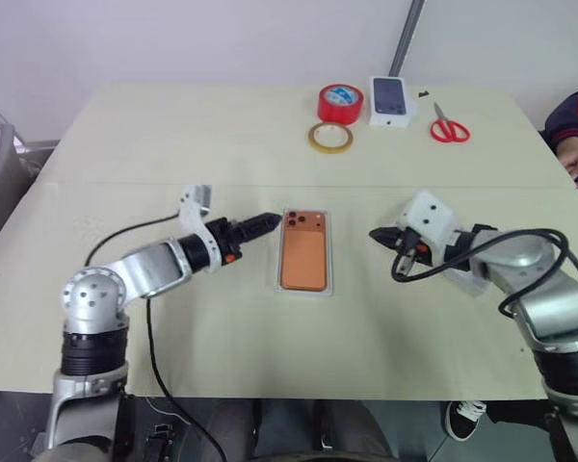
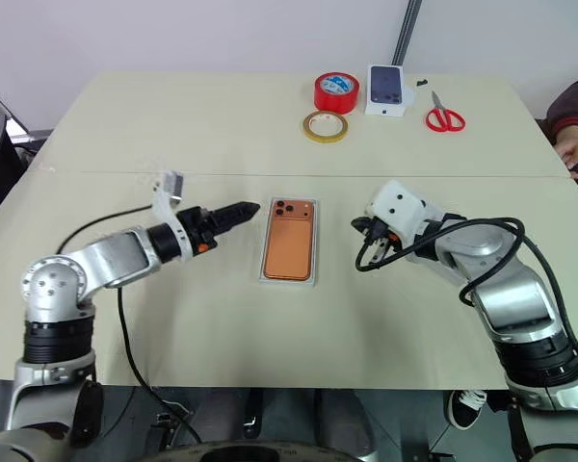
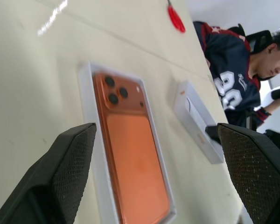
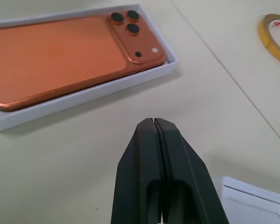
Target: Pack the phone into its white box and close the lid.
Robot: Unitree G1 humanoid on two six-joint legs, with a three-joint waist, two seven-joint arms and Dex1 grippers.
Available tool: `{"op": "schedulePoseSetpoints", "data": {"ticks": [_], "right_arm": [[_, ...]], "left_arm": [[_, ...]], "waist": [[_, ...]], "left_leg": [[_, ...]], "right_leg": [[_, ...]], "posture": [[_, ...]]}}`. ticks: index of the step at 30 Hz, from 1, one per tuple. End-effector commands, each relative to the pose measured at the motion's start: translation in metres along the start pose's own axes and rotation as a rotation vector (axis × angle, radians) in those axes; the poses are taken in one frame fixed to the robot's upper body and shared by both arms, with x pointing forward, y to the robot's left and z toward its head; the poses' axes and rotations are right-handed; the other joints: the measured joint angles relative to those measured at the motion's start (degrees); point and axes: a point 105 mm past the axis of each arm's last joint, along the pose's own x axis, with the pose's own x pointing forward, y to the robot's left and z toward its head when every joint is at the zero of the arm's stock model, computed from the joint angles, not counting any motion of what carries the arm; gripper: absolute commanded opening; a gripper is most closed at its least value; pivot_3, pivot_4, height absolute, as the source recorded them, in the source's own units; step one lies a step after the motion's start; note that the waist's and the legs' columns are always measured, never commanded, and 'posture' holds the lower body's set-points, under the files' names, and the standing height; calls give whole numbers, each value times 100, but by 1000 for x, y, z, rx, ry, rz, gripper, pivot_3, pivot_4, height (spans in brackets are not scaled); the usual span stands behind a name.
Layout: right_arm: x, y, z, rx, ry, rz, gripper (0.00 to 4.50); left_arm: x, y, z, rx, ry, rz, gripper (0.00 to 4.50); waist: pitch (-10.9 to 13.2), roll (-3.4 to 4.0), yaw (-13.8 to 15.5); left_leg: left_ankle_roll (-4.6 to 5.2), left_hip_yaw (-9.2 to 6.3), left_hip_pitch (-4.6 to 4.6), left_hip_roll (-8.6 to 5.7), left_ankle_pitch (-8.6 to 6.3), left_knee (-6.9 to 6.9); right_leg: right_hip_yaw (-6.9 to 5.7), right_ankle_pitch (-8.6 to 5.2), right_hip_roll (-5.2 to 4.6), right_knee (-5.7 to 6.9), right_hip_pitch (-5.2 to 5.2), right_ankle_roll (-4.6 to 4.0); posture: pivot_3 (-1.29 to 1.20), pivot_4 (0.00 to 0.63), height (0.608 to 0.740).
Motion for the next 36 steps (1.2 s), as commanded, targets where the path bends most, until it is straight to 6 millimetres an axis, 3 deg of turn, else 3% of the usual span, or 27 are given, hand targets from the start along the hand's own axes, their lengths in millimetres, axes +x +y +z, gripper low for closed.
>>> {"op": "schedulePoseSetpoints", "data": {"ticks": [1,5,7,13,21,26,33,36], "right_arm": [[6,-1,6,-36,26,-9,0],[25,0,2,-34,98,-43,0],[35,-1,4,-23,110,-74,0],[55,9,7,-66,138,-87,0],[60,28,16,-94,112,-19,0],[47,31,12,-87,134,-18,0],[-8,40,-21,-58,263,-21,0],[-23,43,-29,-40,300,-33,0]], "left_arm": [[-2,3,11,236,-35,68,2975],[7,24,-6,543,74,162,915],[17,27,-15,605,111,157,21],[41,25,-44,736,228,97,21],[64,-12,-69,724,288,-106,21],[67,-32,-87,715,356,-231,21],[90,-81,-111,673,425,-421,21],[95,-92,-122,676,459,-468,21]], "waist": [[1,1,-6],[2,9,-11],[2,9,7],[3,8,-3],[3,9,7],[3,9,7],[4,11,149],[4,13,117]], "left_leg": [[0,0,1,0,0,-1],[-3,2,3,-1,2,-9],[-3,3,1,-1,2,-10],[0,2,-9,-1,0,-9],[13,1,-10,-1,-6,-5],[17,1,-10,-2,-9,-5],[37,-5,-16,-9,-19,7],[51,-4,-16,-8,-28,15]], "right_leg": [[0,0,0,0,0,0],[3,-1,3,-1,-2,-1],[4,-1,3,-2,-5,-2],[2,-1,-1,-2,-13,-2],[1,-1,-2,3,-14,-1],[1,-1,-3,2,-13,-1],[-3,-1,-7,0,-6,-1],[-2,-1,-5,1,-3,-1]], "posture": [[0,150,740],[0,150,740],[0,150,740],[0,150,740],[0,150,740],[0,150,740],[0,150,740],[0,150,740]]}}
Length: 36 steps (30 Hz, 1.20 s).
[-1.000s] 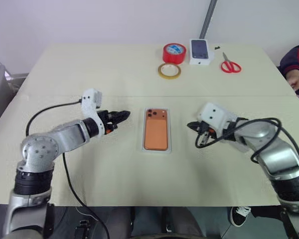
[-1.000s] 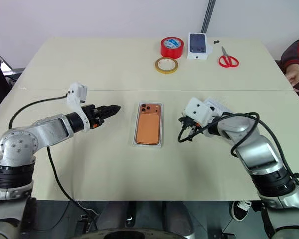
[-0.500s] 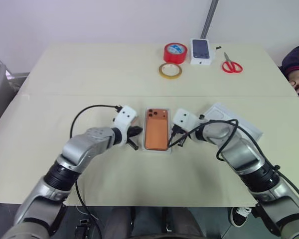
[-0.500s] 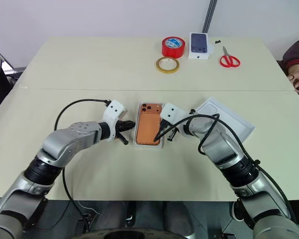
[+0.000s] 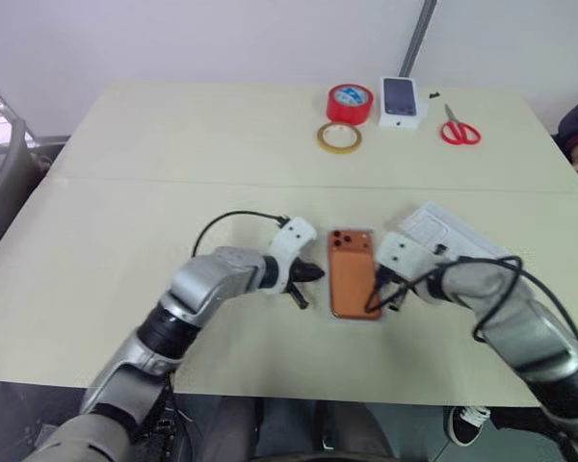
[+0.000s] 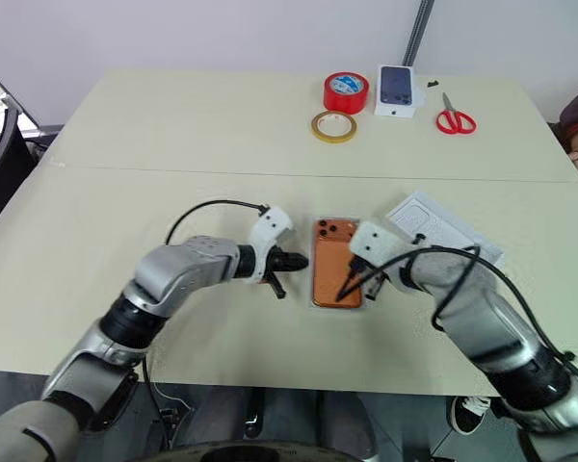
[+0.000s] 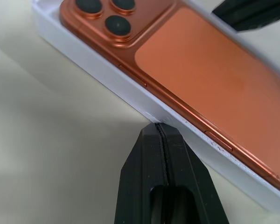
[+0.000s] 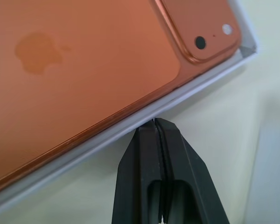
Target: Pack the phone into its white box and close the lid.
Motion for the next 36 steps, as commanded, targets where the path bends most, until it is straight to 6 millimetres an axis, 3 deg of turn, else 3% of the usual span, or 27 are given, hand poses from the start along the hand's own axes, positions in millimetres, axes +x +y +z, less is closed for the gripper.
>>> {"op": "schedulePoseSetpoints", "data": {"ticks": [1,4,8,17,36], "right_arm": [[-18,9,13,-23,-72,20,0],[-26,8,-3,11,-24,-6,0],[-30,6,-16,40,11,-34,0],[-33,2,-30,59,41,-51,0],[-15,-13,-9,44,-33,-65,0]], "left_arm": [[17,-38,18,71,-29,-165,21],[27,-52,13,88,1,-230,21],[31,-56,11,86,12,-250,21],[28,-32,11,43,0,-165,21],[26,-10,17,-38,-42,-57,21]], "waist": [[-1,2,-41],[-5,12,-35],[-4,13,-11],[-5,13,-6],[-5,13,-12]], "left_leg": [[0,1,2,3,0,0],[0,1,7,6,0,-6],[0,1,8,4,0,-5],[0,1,8,4,0,2],[-1,1,8,7,0,15]], "right_leg": [[2,0,3,0,0,0],[2,0,8,2,2,0],[3,0,7,0,4,0],[3,0,7,1,7,1],[3,0,9,5,10,1]], "posture": [[0,150,740],[0,150,740],[0,150,740],[0,150,740],[0,150,740]]}}
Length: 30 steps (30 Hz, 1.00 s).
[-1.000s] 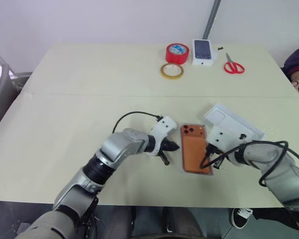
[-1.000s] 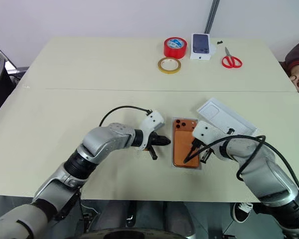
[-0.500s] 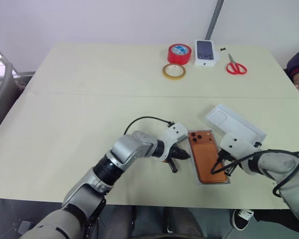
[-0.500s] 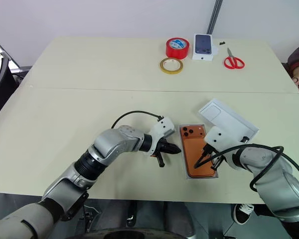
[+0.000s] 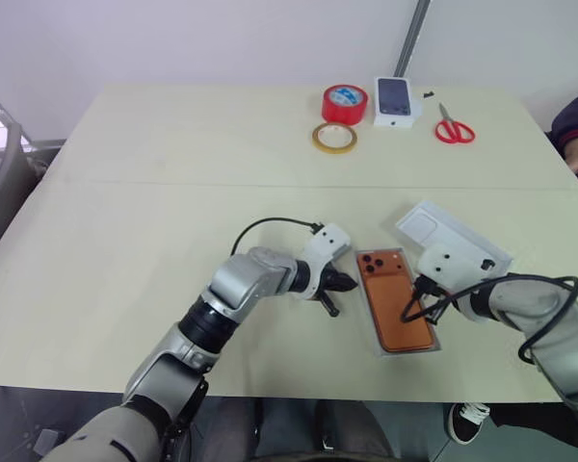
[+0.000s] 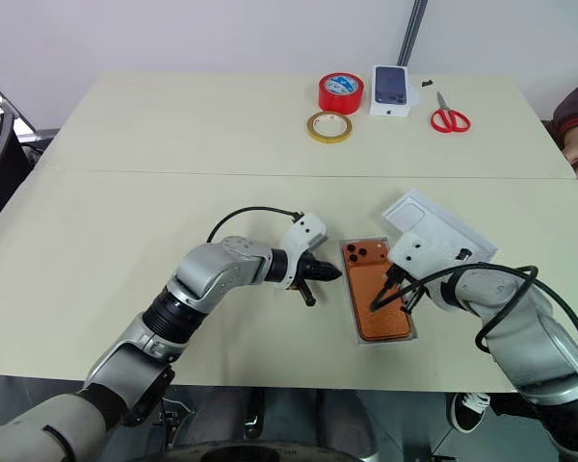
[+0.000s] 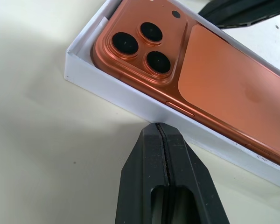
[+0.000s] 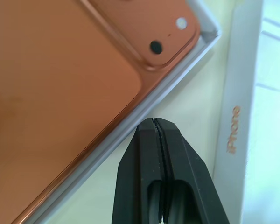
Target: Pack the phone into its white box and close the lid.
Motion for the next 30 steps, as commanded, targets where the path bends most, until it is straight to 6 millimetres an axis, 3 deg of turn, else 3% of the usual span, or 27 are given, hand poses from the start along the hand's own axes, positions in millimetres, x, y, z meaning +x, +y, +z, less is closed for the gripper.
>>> {"op": "schedulePoseSetpoints", "data": {"ticks": [1,9,18,21,26,30], "right_arm": [[3,3,15,-21,-61,16,0],[6,1,18,-19,-66,7,0],[-8,-13,5,3,-20,-9,0],[-18,-25,4,41,-22,-18,866],[-28,-46,4,141,-31,-62,3498],[-21,-52,-7,244,8,-27,3498]], "left_arm": [[1,4,11,1,-42,27,21],[4,13,20,-28,-73,66,21],[0,18,19,-42,-81,98,21],[-9,16,21,-29,-95,86,0],[-35,18,25,95,-163,94,0],[-68,7,25,350,-235,46,0]], "waist": [[0,0,0],[-1,1,2],[-1,1,4],[0,1,1],[-1,5,-34],[-1,8,-30]], "left_leg": [[0,0,0,0,0,2],[2,0,0,0,-1,15],[4,0,-1,0,-2,15],[5,0,-2,0,-3,16],[4,0,-2,4,-3,15],[2,2,-2,6,-2,13]], "right_leg": [[0,0,0,0,1,0],[-1,0,-1,4,6,1],[-1,0,-1,6,5,1],[-1,0,-1,6,4,1],[-1,0,0,6,3,1],[-1,0,-1,5,3,0]], "posture": [[0,150,740],[0,150,740],[0,150,740],[0,150,740],[0,150,740],[0,150,740]]}}
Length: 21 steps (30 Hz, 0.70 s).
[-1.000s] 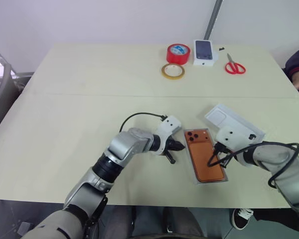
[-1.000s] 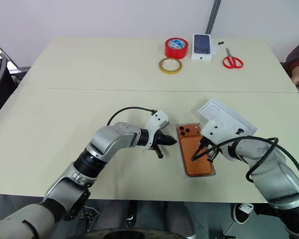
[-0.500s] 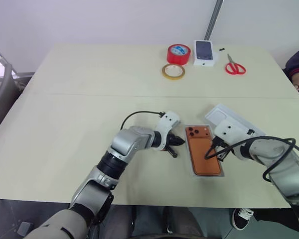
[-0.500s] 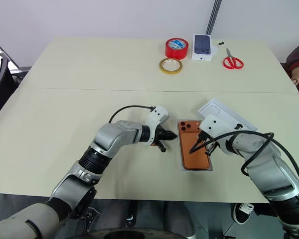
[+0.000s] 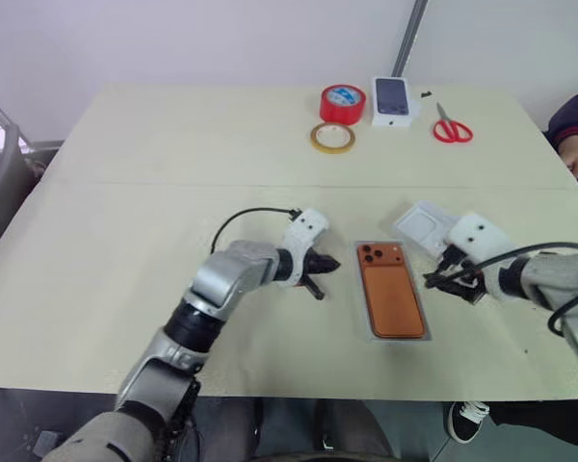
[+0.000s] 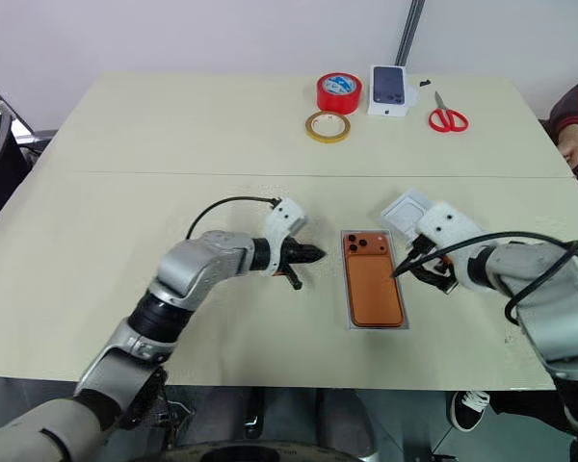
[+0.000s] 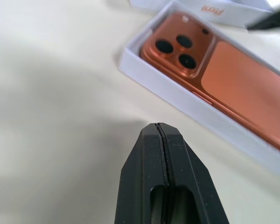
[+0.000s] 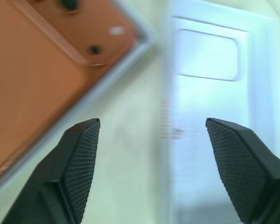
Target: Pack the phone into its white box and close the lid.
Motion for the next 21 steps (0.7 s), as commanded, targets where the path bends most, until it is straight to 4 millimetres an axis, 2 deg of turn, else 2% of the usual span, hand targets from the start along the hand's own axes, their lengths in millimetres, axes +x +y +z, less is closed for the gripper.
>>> {"op": "schedulePoseSetpoints", "data": {"ticks": [1,8,10,12,16,21], "right_arm": [[3,-8,-1,82,-2,18,3498],[24,-17,1,208,-17,70,3498],[27,-17,3,220,-17,89,2967],[28,-17,3,217,-10,93,2218],[27,-16,5,222,-14,99,23],[13,-20,17,276,-65,79,23]], "left_arm": [[-24,-18,23,218,-142,-101,0],[-62,-33,14,373,-169,-244,0],[-70,-38,10,393,-174,-275,0],[-73,-40,6,390,-172,-283,0],[-76,-41,2,397,-173,-276,0],[-80,-32,0,381,-182,-210,0]], "waist": [[0,1,3],[3,6,30],[6,13,20],[6,14,20],[7,15,26],[7,15,21]], "left_leg": [[-1,1,0,0,0,-1],[16,5,-1,-2,-9,3],[20,9,-2,-2,-12,3],[21,9,-2,-1,-12,3],[26,9,-2,0,-15,5],[28,9,-2,0,-16,5]], "right_leg": [[0,0,-1,-1,0,0],[-1,0,-6,-3,2,0],[1,0,-6,-4,1,0],[1,0,-6,-3,0,0],[1,0,-6,-4,1,0],[1,0,-6,-3,0,0]], "posture": [[0,150,740],[0,150,740],[0,150,740],[0,150,740],[0,150,740],[0,150,740]]}}
